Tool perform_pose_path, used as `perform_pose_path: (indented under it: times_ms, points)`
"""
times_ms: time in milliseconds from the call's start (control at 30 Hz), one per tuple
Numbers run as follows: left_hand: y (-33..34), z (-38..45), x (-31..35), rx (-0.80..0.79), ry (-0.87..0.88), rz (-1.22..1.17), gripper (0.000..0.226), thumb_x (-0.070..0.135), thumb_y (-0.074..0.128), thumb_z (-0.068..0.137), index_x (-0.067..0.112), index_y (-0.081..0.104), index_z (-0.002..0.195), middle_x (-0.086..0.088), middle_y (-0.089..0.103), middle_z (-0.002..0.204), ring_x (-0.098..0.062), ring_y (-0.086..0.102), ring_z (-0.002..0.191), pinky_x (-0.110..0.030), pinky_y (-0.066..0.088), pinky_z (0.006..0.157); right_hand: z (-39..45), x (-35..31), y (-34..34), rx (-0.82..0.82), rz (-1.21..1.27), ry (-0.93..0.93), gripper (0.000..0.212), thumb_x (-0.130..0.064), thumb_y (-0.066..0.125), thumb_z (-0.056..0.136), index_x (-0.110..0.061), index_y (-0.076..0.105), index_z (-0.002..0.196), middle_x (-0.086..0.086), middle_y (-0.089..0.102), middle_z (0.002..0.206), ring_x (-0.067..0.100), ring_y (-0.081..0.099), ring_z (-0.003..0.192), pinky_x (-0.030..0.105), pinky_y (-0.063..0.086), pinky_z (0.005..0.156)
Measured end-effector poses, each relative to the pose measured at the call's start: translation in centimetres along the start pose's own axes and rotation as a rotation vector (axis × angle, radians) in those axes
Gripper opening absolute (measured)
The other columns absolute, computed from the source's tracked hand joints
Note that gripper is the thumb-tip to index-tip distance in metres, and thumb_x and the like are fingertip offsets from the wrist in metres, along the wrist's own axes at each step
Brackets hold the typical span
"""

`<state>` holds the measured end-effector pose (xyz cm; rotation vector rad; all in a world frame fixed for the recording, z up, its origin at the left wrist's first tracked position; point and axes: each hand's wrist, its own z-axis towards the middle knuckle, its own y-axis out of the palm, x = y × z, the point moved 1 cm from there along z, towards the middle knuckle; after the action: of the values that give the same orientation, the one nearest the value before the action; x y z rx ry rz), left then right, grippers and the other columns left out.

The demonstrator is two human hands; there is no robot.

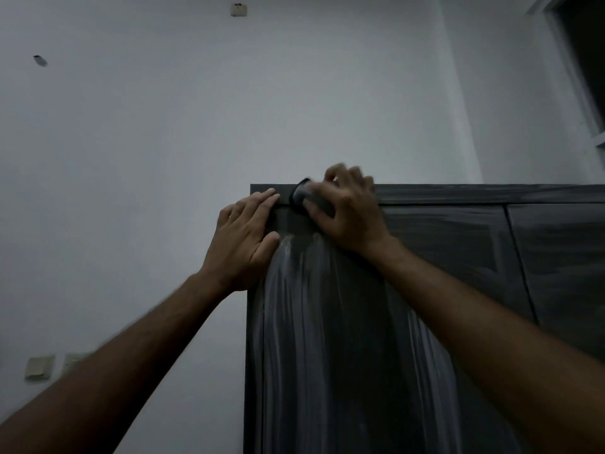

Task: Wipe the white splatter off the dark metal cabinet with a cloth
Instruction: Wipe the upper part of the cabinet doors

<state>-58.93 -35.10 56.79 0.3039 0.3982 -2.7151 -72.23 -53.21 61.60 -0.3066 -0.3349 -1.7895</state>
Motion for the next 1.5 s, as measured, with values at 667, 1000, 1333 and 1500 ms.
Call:
perform_pose_path:
  times_ms: [667,1000,1333,1500]
  points:
    - [-0.6,-1.0,-2.1,-0.145,0.101,0.086,0.077,0.055,0.019,0.099,0.016,0.024,0.166,0.000,0.015,0.175,-0.014,0.009,0.161,-0.043,0.008,0.130,-1.0,1.2,-0.8,0.094,-0.051,0.291,0.038,-0.039,0.055,0.095,-0.021,0.068,0.126,0.009,0.055,0.110,0.033,0.052,0.100,0.049,0.047,0.084]
    - [0.3,-0.1,2.0,-0.074,0.046,0.057,0.081,0.054,0.027,0.095,0.009,0.034,0.162,-0.010,0.034,0.168,-0.024,0.025,0.158,-0.042,0.011,0.129,-2.3,5.0,-2.6,0.128,-0.062,0.376,0.039,-0.032,0.058,0.093,-0.026,0.062,0.131,0.007,0.060,0.114,0.034,0.054,0.102,0.047,0.046,0.085]
    - [4.3,2.6,6.9,-0.060,0.068,0.041,0.081,0.052,0.034,0.093,0.006,0.038,0.159,-0.012,0.038,0.165,-0.026,0.029,0.156,-0.040,0.012,0.129,-3.0,9.7,-4.6,0.006,-0.028,0.125,0.024,-0.034,0.060,0.092,-0.023,0.068,0.112,0.005,0.059,0.104,0.030,0.054,0.095,0.047,0.047,0.080]
    - [5.4,3.9,9.3,0.005,-0.016,-0.005,0.079,0.048,0.035,0.092,0.005,0.037,0.159,-0.014,0.037,0.165,-0.024,0.029,0.155,-0.038,0.011,0.129,-3.6,8.1,-3.7,-0.066,0.008,-0.084,0.029,-0.038,0.057,0.094,-0.019,0.068,0.114,0.006,0.061,0.107,0.029,0.055,0.095,0.045,0.045,0.079]
